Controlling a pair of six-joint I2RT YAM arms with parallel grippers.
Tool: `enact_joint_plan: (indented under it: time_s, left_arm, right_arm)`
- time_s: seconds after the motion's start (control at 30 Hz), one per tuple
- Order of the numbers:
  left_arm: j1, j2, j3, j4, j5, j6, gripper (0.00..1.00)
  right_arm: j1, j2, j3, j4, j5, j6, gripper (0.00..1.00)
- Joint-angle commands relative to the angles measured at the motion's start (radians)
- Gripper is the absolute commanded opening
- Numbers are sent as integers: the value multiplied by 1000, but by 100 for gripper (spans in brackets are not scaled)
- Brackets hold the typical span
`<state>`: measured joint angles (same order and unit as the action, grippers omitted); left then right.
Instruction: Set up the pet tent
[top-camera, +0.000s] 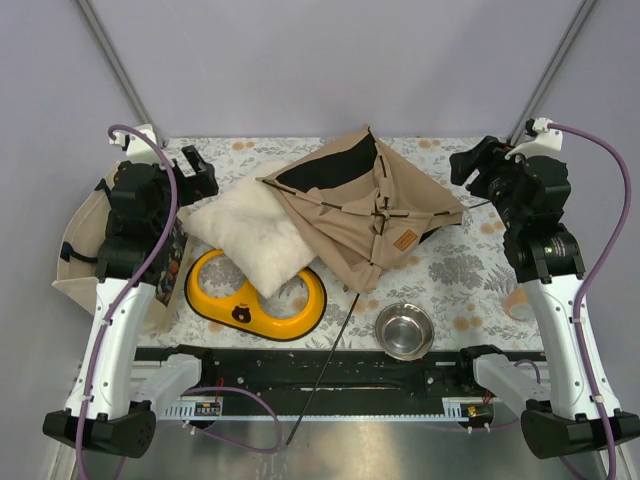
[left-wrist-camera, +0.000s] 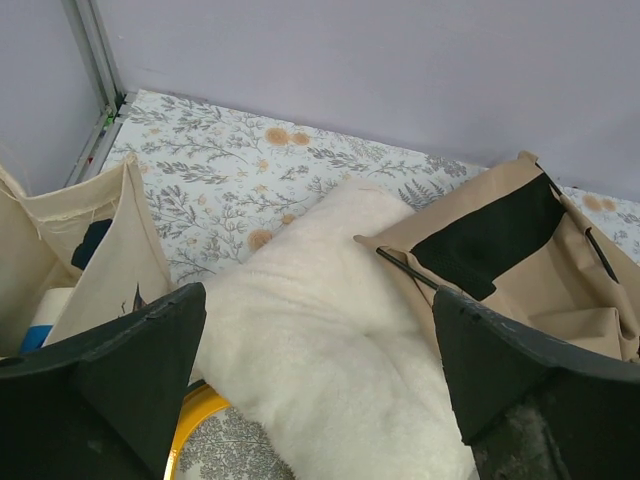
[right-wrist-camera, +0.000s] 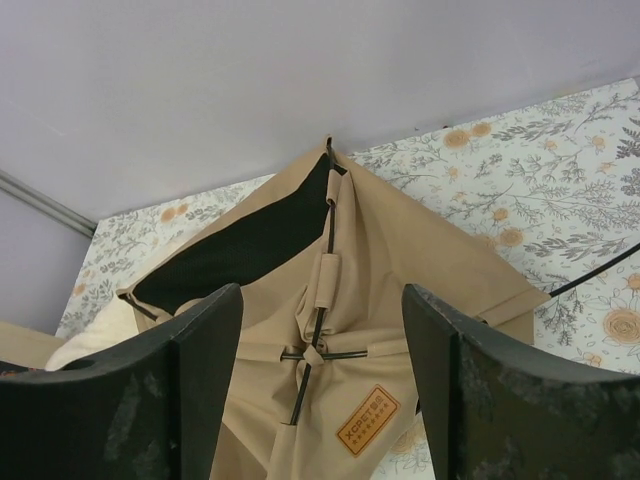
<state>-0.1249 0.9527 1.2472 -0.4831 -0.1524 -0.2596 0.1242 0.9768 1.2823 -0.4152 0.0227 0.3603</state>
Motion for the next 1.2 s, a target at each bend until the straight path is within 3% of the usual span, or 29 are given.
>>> enact_joint_plan:
  time_s: [0.0,0.1,0.13,0.27,0.37,0.5,0.53,0.6,0.7,0.87,1.03,1.17]
  left_arm:
    - [2,-18,-17,47,40,-12,99]
    - [1,-35,-41,75,121,-23,99]
    - [2,-38,-43,84,213,-24,99]
    - [2,-23,-45,146,433,-98,99]
    - [2,3,-22,140,436,-136,99]
    - [1,37,27,54,334,-141,99]
    - [2,46,40,28,311,-138,99]
    - [1,60,55,-9,289,-132,99]
    - [4,51,47,-17,310,-115,99]
    - [1,26,8,-21,375,-90,99]
    - [4,15,-49,-25,480,-118,99]
    - [1,11,-121,-14,550,-173,99]
  right_arm:
    - [-3,-20,-1,15,46,31,74]
    - [-1,-38,-29,53,81,69,83]
    - [-3,-38,-32,61,101,103,99]
    - [0,-39,-32,32,216,235,99]
    - [-3,-85,-92,116,175,209,99]
    - [-1,-167,-189,236,210,331,100]
    - [-6,-171,-184,231,201,297,100]
    - [-8,-174,-175,228,143,110,99]
    - [-9,-178,-187,191,15,43,99]
    - [-8,-103,-89,-66,-194,78,98]
    - [3,-101,-168,-105,-495,150,88]
    - [95,-159,-316,-120,-471,198,86]
